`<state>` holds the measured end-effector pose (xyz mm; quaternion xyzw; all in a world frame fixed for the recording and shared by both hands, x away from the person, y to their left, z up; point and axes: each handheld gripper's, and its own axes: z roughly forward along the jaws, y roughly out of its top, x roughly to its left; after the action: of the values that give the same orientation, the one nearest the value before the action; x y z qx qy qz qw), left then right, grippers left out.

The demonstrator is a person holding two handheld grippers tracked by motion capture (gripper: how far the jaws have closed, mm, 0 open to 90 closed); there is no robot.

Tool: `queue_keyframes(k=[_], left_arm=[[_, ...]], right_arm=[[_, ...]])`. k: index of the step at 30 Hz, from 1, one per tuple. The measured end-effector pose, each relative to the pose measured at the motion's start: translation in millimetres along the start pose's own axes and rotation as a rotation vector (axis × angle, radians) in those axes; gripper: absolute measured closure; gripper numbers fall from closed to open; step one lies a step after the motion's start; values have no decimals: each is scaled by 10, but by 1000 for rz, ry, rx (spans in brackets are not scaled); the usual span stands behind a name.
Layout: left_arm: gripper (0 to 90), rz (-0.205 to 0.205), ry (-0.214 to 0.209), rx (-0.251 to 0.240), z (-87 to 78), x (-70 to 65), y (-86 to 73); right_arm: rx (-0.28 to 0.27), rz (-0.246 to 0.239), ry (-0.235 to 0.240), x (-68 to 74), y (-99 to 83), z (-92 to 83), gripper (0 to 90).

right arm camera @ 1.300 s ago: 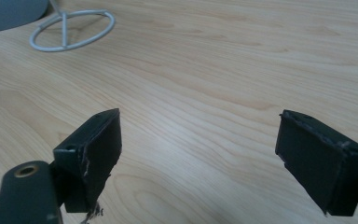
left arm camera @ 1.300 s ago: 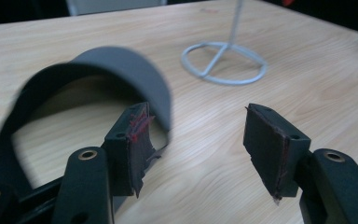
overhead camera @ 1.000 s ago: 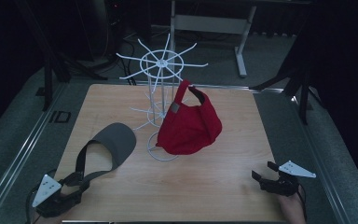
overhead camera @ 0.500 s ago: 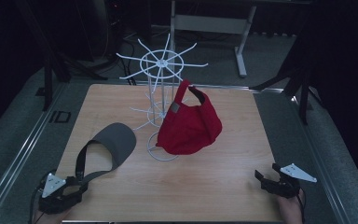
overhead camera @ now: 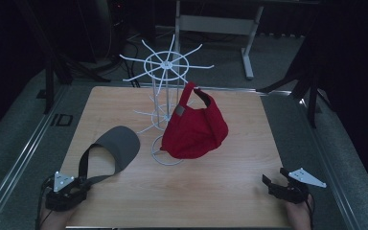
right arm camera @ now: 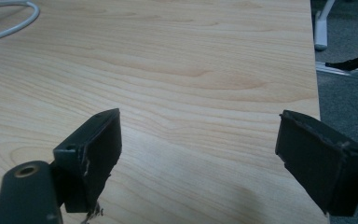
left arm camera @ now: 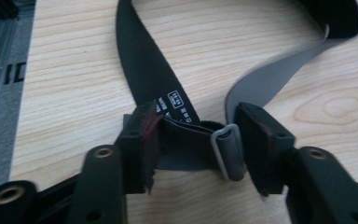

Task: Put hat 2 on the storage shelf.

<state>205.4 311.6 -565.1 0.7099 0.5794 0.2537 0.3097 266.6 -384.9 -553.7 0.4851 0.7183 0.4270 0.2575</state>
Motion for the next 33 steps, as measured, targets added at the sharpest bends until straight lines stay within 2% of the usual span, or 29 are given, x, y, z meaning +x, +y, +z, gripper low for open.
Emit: queue_keyframes(k=[4, 10, 13, 14, 15, 17, 19, 20, 22, 23, 27, 28, 30, 33], left_arm=[[576, 5, 2, -3, 2, -10, 3], [789, 12, 3, 3, -5, -12, 15], [796, 29, 3, 2, -1, -30, 24], [796, 19, -11, -12, -17, -29, 37], [799, 38, -9, -19, -31, -35, 46], [800, 40, -17, -55, -66, -41, 70], [800, 65, -67, -108, -111, -37, 100], [800, 80, -72, -123, -130, -39, 119], [801, 107, -132, -166, -164, -30, 157], [800, 120, -143, -181, -176, -29, 178], [800, 183, -237, -252, -220, -24, 269], [800, 206, -254, -274, -230, -28, 292], [801, 224, -280, -289, -238, -37, 350], [801, 240, -293, -299, -233, -58, 439]], right_arm=[[5, -3, 3, 5, 0, 6, 142], [4, 4, 4, -1, 4, 5, 143], [5, 0, 4, 0, 4, 8, 143], [5, 0, 5, 0, 6, 8, 143], [3, 2, 7, 0, 10, 4, 142], [1, 5, 11, -3, 11, 1, 143], [-1, 4, 17, -4, 10, -3, 143], [-2, 3, 20, -5, 10, -5, 142], [-2, 2, 23, -6, 9, -6, 143], [-2, 2, 25, -7, 9, -6, 142], [-3, 9, 32, -10, 10, -9, 142], [-3, 9, 34, -12, 9, -10, 143], [-2, 13, 37, -16, 9, -13, 143], [-1, 13, 42, -19, 8, -14, 143]])
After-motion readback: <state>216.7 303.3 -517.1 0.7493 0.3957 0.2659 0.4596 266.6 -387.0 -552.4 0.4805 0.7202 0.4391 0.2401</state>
